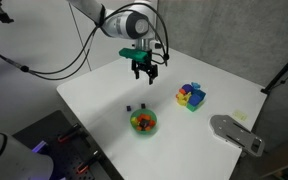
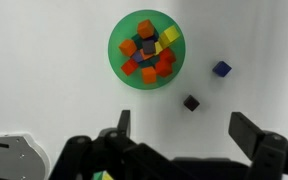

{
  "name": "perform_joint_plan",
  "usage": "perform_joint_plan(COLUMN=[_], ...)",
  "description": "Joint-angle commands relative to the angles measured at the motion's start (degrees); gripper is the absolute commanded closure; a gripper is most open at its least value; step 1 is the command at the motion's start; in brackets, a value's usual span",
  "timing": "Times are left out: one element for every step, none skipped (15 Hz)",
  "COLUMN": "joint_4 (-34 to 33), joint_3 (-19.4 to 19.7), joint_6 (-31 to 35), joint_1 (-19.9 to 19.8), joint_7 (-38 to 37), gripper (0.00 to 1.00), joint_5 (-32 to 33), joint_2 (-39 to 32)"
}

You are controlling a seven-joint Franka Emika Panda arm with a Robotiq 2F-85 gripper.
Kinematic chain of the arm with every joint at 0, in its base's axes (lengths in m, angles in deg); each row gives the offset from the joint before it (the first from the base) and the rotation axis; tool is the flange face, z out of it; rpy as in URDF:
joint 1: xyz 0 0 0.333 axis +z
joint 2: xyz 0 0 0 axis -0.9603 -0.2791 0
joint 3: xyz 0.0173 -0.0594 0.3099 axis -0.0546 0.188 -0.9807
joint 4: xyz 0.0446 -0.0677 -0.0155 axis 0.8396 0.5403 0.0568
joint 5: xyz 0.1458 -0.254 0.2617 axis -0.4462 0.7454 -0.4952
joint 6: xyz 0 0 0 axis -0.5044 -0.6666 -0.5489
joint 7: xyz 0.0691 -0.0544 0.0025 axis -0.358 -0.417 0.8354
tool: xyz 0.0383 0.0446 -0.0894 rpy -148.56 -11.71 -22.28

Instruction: Remove the blue block from the bowl and put it on the table

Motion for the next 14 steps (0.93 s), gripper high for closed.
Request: perform_joint_plan(joint_4=[0.23,-0.22,-0.70,-1.20,-1.70,-2.31,-2.85,-3.20,-3.43,-3.66,-3.68,-3.32,-2.67,-2.59], joint_3=[-1.44,-1.52,-1.55,-1.63,-1.71,-1.78,-1.85,-1.88,-1.87,-1.84,-1.80,-1.77,-1.77,-1.86], joint_6=[-6.00,-7.54,-8.80,-9.81,-10.51,-11.34,-12.09,-12.52,-12.87,-13.17,-13.32,-12.84,-12.34,-11.64], joint_1=[-2.68,-2.98,-3.19,-3.45,-3.70,-3.85,-4.06,-4.20,-4.39,-4.51,-4.67,-4.86,-5.15,-4.54], joint_7=[1.72,1.76,1.71,2.10,2.62,2.90,3.39,3.74,4.51,4.85,5.51,6.31,7.91,4.87], gripper=[0.00,0.00,0.00,0.00,0.00,0.00,0.00,0.00,0.00,0.00,0.00,0.00,0.00,0.00], joint_5=[-3.12,-3.41,-3.36,-3.64,-3.88,-4.18,-4.71,-5.10,-5.80,-6.34,-7.01,-7.60,-8.56,-6.60], joint_2=[5.47,6.56,7.67,8.76,9.57,10.19,10.62,10.99,11.21,11.34,11.39,11.39,11.37,11.11])
